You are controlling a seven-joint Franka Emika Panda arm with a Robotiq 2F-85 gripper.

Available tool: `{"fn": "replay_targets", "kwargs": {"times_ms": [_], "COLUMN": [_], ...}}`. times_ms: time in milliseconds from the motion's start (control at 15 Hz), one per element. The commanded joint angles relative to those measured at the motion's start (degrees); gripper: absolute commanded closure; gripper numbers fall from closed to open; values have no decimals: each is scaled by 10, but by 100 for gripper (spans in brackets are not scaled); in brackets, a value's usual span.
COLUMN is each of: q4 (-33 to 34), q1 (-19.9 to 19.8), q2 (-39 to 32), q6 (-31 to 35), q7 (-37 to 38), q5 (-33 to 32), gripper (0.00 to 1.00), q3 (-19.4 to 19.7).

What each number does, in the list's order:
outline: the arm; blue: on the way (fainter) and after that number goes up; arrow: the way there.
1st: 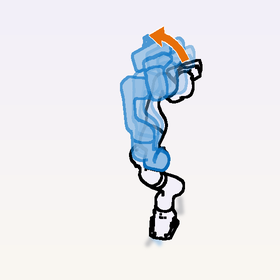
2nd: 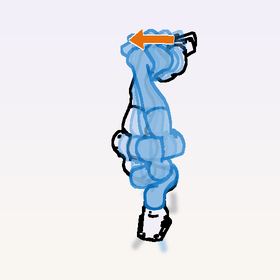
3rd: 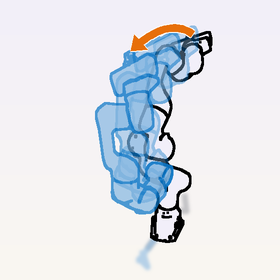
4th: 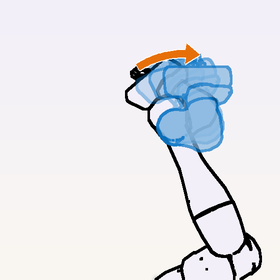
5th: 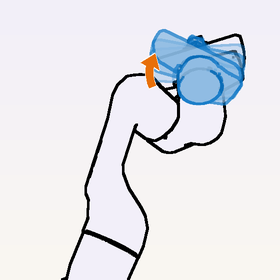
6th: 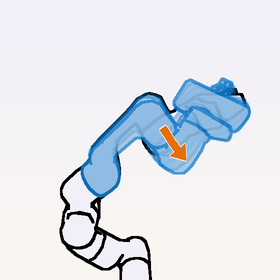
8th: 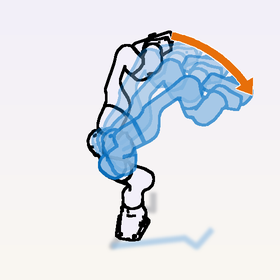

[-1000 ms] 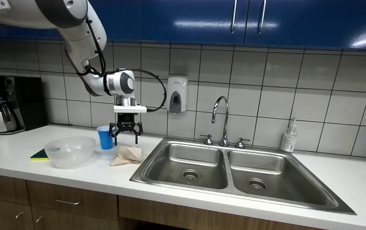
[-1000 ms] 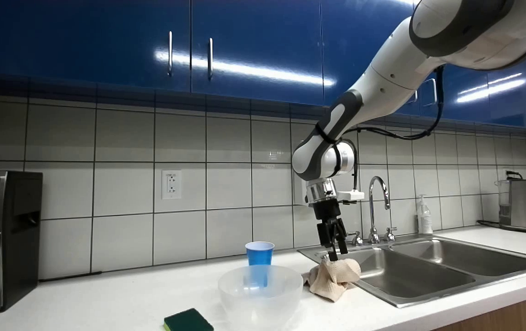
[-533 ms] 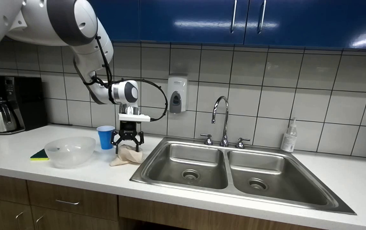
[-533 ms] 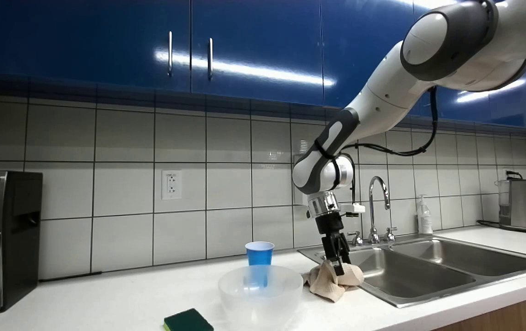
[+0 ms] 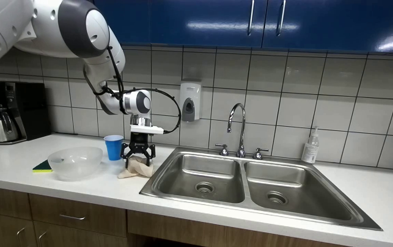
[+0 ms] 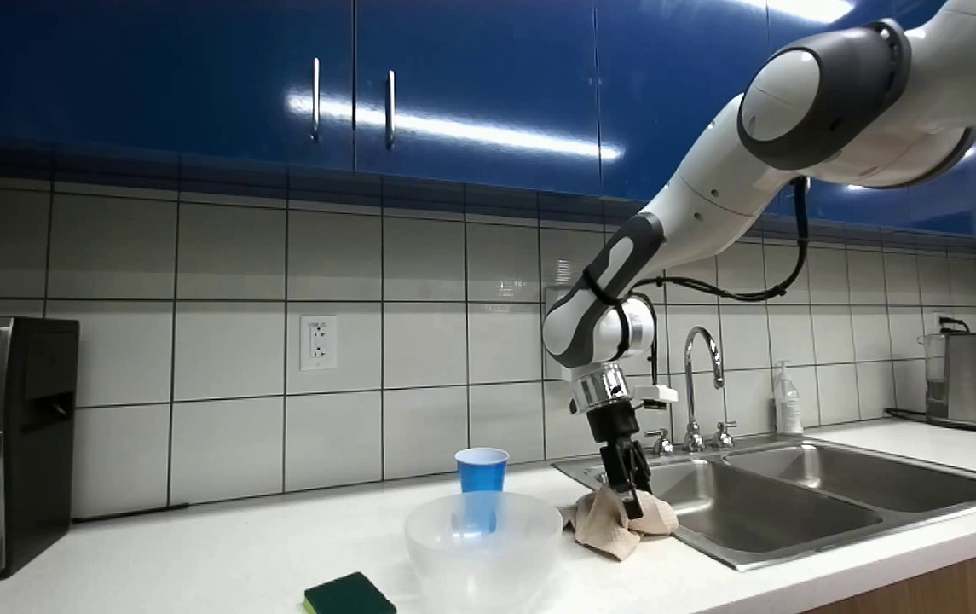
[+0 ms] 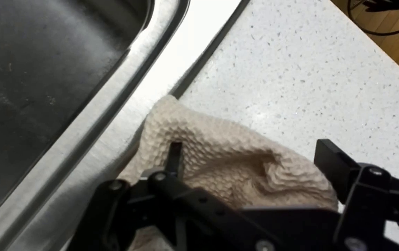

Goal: Put the towel in the bowl

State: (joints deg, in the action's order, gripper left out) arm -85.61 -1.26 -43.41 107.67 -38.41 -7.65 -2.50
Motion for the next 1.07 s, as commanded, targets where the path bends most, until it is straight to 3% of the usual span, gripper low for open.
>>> {"fn": "replay_targets", "kwargs": {"times_ms": [0, 533, 667, 1000], "q4": [33, 26, 25, 16], "q1": [-13, -31, -34, -37], "q2": [-13, 0, 2, 16], "q6": [-31, -31, -31, -27], "q7": [-24, -63, -68, -75], "q5": [0, 21, 24, 34], "gripper": [35, 95, 100, 99], "q3": [-15, -23, -24, -27]}}
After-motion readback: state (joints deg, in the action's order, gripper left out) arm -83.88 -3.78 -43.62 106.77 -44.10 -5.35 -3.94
